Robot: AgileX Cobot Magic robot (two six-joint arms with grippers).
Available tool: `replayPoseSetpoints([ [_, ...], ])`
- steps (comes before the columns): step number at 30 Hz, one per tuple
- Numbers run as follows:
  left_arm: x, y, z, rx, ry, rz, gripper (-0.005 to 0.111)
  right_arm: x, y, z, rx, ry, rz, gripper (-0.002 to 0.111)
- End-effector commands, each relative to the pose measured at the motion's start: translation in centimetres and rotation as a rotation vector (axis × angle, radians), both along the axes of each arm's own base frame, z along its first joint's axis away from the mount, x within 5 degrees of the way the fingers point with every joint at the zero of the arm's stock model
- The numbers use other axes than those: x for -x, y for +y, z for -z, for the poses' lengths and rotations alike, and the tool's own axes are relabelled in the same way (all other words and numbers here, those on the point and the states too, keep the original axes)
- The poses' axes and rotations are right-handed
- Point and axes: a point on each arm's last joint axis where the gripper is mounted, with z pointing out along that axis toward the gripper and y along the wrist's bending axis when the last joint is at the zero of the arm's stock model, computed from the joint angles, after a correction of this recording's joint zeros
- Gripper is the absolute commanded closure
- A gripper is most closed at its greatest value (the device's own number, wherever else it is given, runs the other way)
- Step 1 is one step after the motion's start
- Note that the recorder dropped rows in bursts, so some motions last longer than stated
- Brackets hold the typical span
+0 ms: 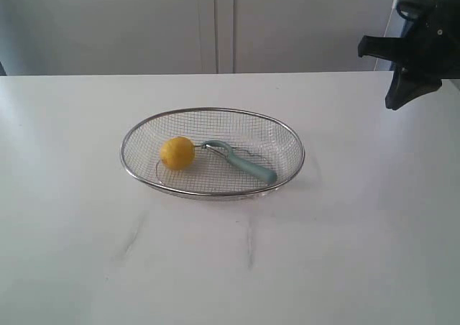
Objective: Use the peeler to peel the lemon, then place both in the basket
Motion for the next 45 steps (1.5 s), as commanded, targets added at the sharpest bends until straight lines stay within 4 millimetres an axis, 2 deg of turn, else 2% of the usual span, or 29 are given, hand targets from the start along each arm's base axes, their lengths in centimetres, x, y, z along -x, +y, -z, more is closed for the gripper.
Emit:
replayPoseSetpoints([
  [1,0.0,0.0,0.3,0.011,0.005,-0.002,0.107,0.2,-0.2,-0.6,0.001,-0.017,0.0,0.108],
  [10,0.0,0.0,0.3,0.011,0.005,-0.002,0.107,0.3,-0.2,-0.8,0.001,-0.023,0.0,0.108],
  [18,0.0,0.0,0.3,0.011,0.005,-0.002,0.107,2.6,-0.1,-5.1,0.001,-0.136,-0.003,0.108],
  [29,0.0,0.0,0.3,0.011,0.005,-0.002,0.107,7.6,-0.4,-12.2,0.055,-0.374,-0.029,0.108],
  [33,0.0,0.0,0.3,0.011,0.005,-0.002,0.107,10.2,-0.5,-14.4,0.106,-0.486,-0.098,0.108],
  [38,0.0,0.0,0.3,0.011,0.005,-0.002,0.107,13.4,-0.6,-14.7,0.162,-0.573,-0.163,0.108],
  [45,0.0,0.0,0.3,0.011,0.005,-0.002,0.107,18.1,-0.9,-13.9,0.231,-0.665,-0.195,0.108],
])
